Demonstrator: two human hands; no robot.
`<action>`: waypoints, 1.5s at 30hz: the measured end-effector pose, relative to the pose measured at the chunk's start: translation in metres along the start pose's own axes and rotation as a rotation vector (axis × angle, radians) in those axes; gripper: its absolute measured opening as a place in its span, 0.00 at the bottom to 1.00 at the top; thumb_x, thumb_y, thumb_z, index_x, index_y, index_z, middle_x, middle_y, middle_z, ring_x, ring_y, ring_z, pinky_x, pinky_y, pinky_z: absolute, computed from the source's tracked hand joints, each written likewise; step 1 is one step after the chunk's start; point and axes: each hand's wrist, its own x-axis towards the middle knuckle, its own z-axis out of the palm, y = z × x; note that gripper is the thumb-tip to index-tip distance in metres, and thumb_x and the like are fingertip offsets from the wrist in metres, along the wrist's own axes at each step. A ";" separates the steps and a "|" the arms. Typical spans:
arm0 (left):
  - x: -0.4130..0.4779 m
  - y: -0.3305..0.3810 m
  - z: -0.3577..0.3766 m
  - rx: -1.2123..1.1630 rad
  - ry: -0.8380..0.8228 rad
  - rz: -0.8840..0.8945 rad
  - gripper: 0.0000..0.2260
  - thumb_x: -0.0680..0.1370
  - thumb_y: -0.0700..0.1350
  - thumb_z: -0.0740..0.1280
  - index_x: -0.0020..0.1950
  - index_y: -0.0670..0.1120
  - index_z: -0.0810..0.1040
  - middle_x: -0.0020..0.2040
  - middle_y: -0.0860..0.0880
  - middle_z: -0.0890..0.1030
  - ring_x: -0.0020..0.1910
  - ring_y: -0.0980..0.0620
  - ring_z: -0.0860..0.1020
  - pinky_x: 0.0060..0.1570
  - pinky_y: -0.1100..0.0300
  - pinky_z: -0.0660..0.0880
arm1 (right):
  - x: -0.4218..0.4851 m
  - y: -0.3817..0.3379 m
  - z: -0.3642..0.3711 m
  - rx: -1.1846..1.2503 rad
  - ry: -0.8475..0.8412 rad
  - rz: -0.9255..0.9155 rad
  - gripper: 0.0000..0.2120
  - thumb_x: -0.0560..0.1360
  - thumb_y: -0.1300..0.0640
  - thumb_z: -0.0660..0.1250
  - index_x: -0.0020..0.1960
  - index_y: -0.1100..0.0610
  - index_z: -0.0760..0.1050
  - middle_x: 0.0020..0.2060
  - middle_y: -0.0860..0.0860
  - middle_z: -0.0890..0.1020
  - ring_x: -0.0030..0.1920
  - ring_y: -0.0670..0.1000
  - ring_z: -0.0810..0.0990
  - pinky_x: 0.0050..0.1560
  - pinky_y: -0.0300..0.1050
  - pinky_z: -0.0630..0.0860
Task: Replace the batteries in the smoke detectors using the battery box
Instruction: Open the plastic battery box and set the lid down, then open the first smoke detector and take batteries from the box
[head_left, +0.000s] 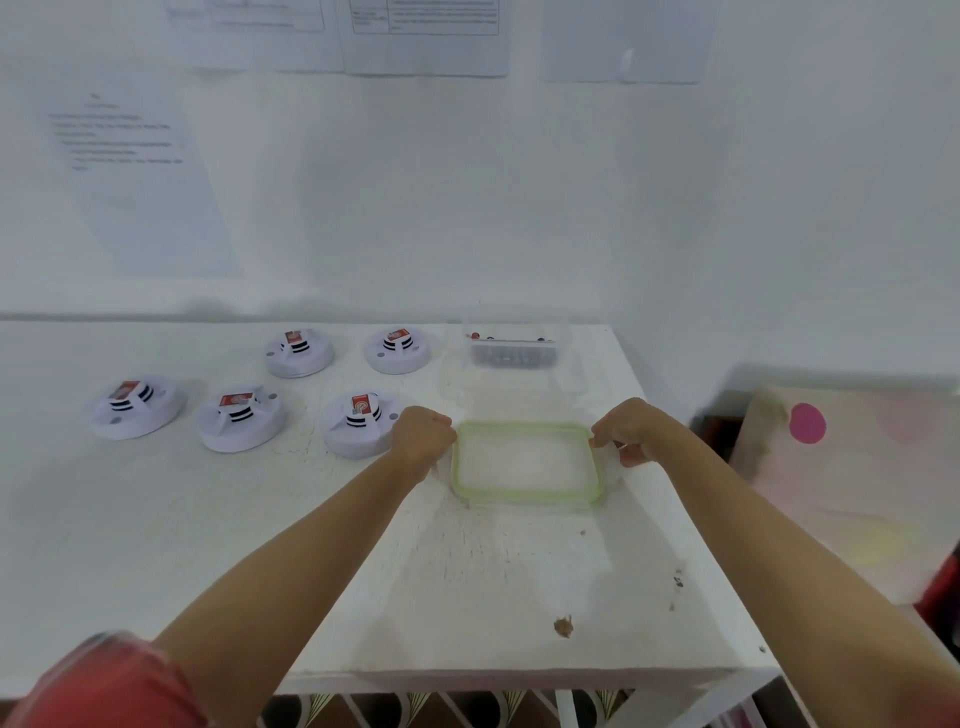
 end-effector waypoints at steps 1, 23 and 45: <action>0.001 0.003 -0.002 0.004 0.002 0.022 0.13 0.73 0.29 0.63 0.34 0.45 0.71 0.37 0.46 0.70 0.36 0.49 0.67 0.42 0.59 0.66 | 0.000 -0.004 -0.002 -0.042 0.014 -0.009 0.09 0.71 0.67 0.68 0.49 0.64 0.73 0.36 0.57 0.71 0.34 0.53 0.70 0.37 0.45 0.70; 0.037 -0.004 -0.148 -0.054 0.151 0.003 0.12 0.75 0.37 0.66 0.33 0.43 0.69 0.32 0.47 0.69 0.31 0.52 0.67 0.32 0.61 0.65 | -0.016 -0.162 0.159 0.118 -0.063 -0.401 0.06 0.72 0.66 0.63 0.45 0.70 0.73 0.38 0.60 0.74 0.42 0.55 0.73 0.43 0.44 0.68; 0.058 -0.030 -0.109 -0.175 -0.114 -0.272 0.19 0.79 0.45 0.63 0.67 0.40 0.67 0.68 0.41 0.65 0.65 0.43 0.69 0.57 0.54 0.75 | 0.021 -0.167 0.189 -0.016 -0.245 -0.218 0.15 0.75 0.65 0.59 0.57 0.74 0.72 0.50 0.70 0.76 0.54 0.55 0.78 0.47 0.44 0.73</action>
